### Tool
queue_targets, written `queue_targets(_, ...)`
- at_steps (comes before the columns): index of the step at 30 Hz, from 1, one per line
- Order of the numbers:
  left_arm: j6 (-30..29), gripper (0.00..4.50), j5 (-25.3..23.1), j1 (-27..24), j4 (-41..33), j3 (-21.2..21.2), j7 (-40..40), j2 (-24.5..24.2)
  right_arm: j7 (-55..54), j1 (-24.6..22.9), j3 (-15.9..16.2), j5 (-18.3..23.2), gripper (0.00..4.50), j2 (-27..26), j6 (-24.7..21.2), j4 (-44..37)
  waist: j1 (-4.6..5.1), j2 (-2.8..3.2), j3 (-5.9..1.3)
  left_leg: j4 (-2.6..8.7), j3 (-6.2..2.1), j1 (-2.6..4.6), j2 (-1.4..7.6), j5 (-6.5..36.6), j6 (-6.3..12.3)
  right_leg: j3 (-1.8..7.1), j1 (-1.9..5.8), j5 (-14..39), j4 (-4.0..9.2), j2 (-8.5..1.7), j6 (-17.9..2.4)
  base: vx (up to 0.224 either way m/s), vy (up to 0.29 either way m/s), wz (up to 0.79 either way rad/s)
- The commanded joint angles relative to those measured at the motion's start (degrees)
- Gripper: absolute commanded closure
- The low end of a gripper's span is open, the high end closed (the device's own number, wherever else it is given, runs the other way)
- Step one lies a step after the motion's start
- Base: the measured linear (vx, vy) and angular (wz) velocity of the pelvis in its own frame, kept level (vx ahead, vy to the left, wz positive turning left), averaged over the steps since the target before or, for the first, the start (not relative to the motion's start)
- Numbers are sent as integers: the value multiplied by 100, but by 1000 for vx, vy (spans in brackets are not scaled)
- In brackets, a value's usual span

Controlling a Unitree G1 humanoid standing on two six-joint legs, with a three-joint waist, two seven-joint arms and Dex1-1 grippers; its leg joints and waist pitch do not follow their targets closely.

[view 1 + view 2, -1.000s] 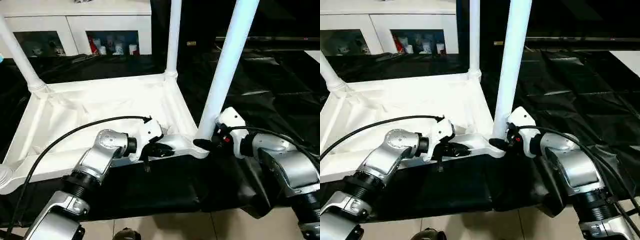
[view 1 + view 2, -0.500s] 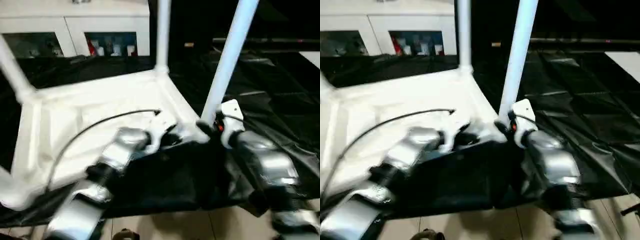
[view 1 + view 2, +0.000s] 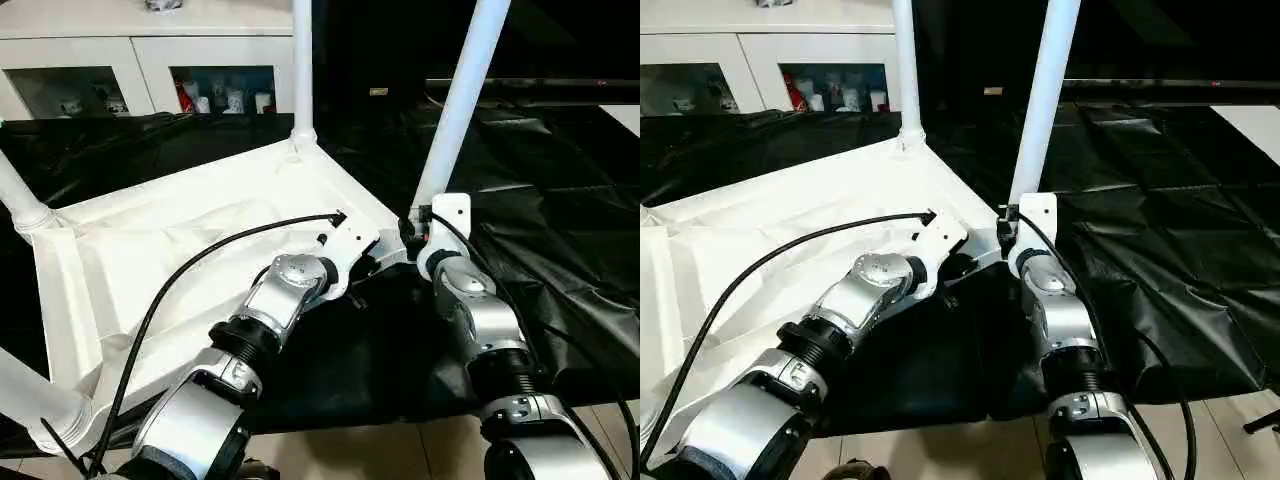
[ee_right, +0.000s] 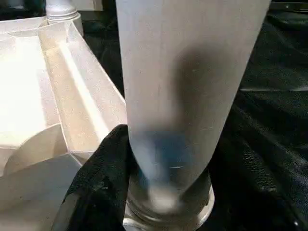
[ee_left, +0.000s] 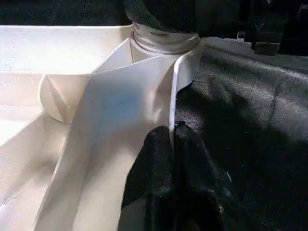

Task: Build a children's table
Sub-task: Rotate leg to tighten

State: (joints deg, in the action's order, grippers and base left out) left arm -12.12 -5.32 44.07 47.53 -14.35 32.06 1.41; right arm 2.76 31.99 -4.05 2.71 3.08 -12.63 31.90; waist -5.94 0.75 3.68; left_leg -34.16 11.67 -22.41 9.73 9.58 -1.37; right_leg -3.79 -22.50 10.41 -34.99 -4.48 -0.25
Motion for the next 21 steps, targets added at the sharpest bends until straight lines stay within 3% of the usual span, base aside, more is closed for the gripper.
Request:
queue_targets(1,271,450,2,142,-49,59,-126,-13,535,-121,421,164,184,-182,-21,-88,18,-67,-407,427,-214,152,354,1281,136,293,221,1284,485,-501,-1049,0,0,0)
queue_targets(4,444,450,45,61,-170,-34,302,-89,955,-108,434,120,138,182,-77,-329,52,-69,-423,409,-211,133,354,1113,200,283,237,1019,451,-487,-1142,0,0,0)
queue_targets(10,600,450,50,-64,-304,-90,649,-294,2018,-385,711,58,100,1074,-578,-1036,14,-75,-437,375,-201,116,358,925,395,281,264,791,426,-489,-1239,0,0,0)
queue_targets(15,785,450,194,-258,-539,-146,1271,-552,3222,-755,870,321,58,1902,-972,-1842,-36,-74,-432,373,-203,138,387,1042,416,285,249,1030,456,-496,-1213,0,0,0)
queue_targets(18,939,450,438,-485,-951,-255,2121,-774,3835,-1018,909,530,46,2370,-1033,-2389,-84,-97,-429,375,-209,129,410,1042,427,299,267,1084,448,-520,-1197,0,0,0)
queue_targets(20,945,450,544,-586,-1175,-316,2485,-888,4039,-1135,883,627,46,2566,-1056,-2616,-104,-86,-436,364,-195,152,409,1062,432,296,222,1159,448,-514,-1230,0,0,0)
queue_targets(21,916,450,563,-611,-1244,-334,2580,-937,4161,-1202,857,668,46,2682,-1090,-2732,-102,-118,-425,368,-187,143,409,1065,441,299,218,1218,450,-509,-1216,0,0,0)
